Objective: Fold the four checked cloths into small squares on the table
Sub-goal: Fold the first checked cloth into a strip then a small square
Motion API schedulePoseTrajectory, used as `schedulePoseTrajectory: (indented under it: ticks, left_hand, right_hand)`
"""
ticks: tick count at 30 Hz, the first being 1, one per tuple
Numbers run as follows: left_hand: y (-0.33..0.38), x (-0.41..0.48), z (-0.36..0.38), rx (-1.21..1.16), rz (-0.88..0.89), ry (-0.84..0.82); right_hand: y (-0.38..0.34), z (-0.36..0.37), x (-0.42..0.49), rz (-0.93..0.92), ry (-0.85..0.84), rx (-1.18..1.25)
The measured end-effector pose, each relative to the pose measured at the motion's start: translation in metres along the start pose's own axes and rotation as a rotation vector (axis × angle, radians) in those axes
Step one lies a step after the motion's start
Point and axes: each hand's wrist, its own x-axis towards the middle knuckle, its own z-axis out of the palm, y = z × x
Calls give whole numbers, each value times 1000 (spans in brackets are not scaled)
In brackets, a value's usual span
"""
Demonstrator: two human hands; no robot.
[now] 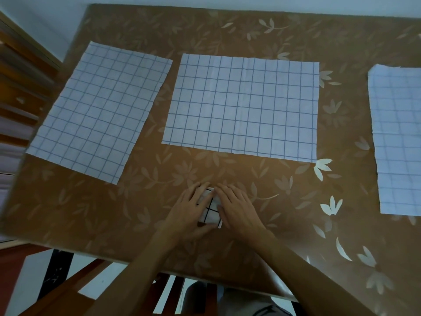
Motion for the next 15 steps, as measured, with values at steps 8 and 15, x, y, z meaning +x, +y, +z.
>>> schedulePoseTrajectory:
  ticks: [8, 15]
  left_hand:
    - [18, -27, 9, -37, -102, 82]
    - [15, -28, 22, 80, -190, -29]
  right_hand:
    - [-8, 0, -6, 16, 34, 27]
    - [-20, 28, -16, 4, -115, -102]
